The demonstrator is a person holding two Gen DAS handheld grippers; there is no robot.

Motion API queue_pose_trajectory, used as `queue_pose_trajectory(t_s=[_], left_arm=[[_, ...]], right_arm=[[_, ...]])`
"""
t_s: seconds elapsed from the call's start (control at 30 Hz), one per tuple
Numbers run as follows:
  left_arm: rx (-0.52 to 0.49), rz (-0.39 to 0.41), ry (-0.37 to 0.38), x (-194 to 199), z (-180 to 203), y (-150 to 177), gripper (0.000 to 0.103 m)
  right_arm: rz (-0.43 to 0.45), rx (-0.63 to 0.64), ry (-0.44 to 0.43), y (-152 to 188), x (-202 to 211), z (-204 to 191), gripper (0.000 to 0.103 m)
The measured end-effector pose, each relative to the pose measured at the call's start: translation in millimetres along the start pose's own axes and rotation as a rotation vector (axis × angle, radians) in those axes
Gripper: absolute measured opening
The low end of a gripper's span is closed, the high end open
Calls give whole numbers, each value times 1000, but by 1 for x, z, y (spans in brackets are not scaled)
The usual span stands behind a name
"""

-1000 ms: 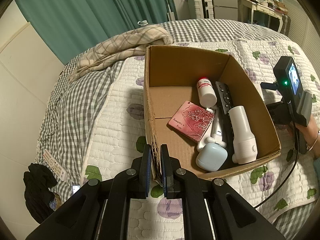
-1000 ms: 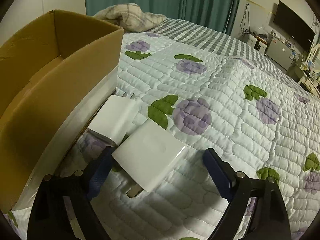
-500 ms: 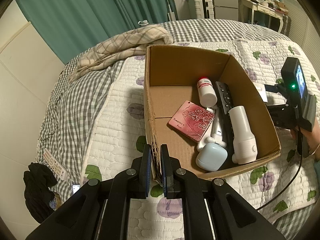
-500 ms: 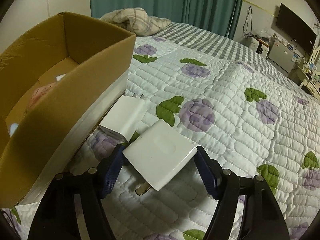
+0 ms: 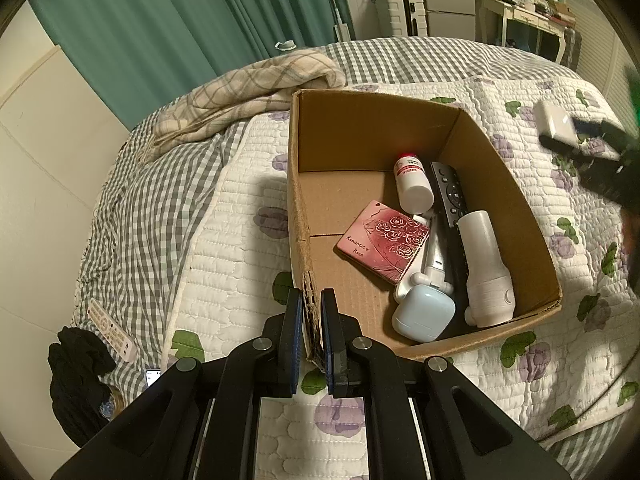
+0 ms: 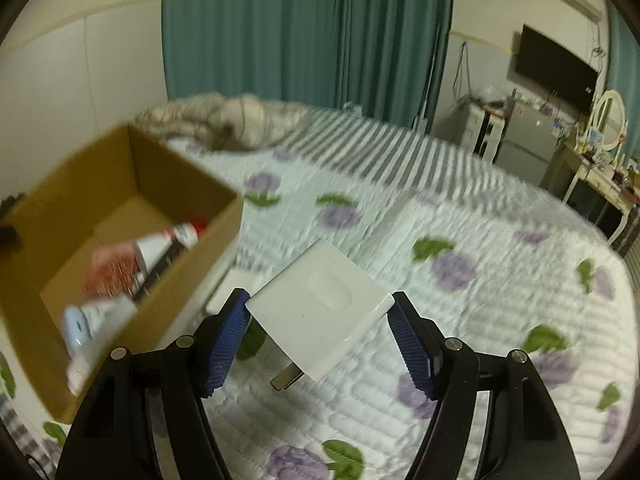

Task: Organize rigid objects
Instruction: 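Carry the large white charger into the box and release it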

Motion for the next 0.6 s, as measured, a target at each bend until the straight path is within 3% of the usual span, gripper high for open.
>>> queue_pose_trajectory(t_s=[0.17, 0.33, 0.47, 0.6], left_arm=[[0, -1, -2, 0, 0, 0, 8], [0, -1, -3, -1, 0, 0, 8], [-1, -1, -3, 0, 0, 0, 8], [2, -2, 1, 0, 0, 0, 8]], right_arm=[[101, 26, -27, -35, 40, -15, 71], [188, 80, -123, -68, 75, -56, 71], [200, 130, -197, -79, 79, -92, 71], [145, 162, -221, -72, 56, -121, 71]])
Point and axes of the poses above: each gripper's, at about its wrist camera, not at the fingertips, and x roughly against the way its jaws point, z to its right, y to its underside, the point moved 3 cm from there along -x, roughly the way its jaws point, and after that the axes turned 1 degree about -z, right-handed, at the moved point
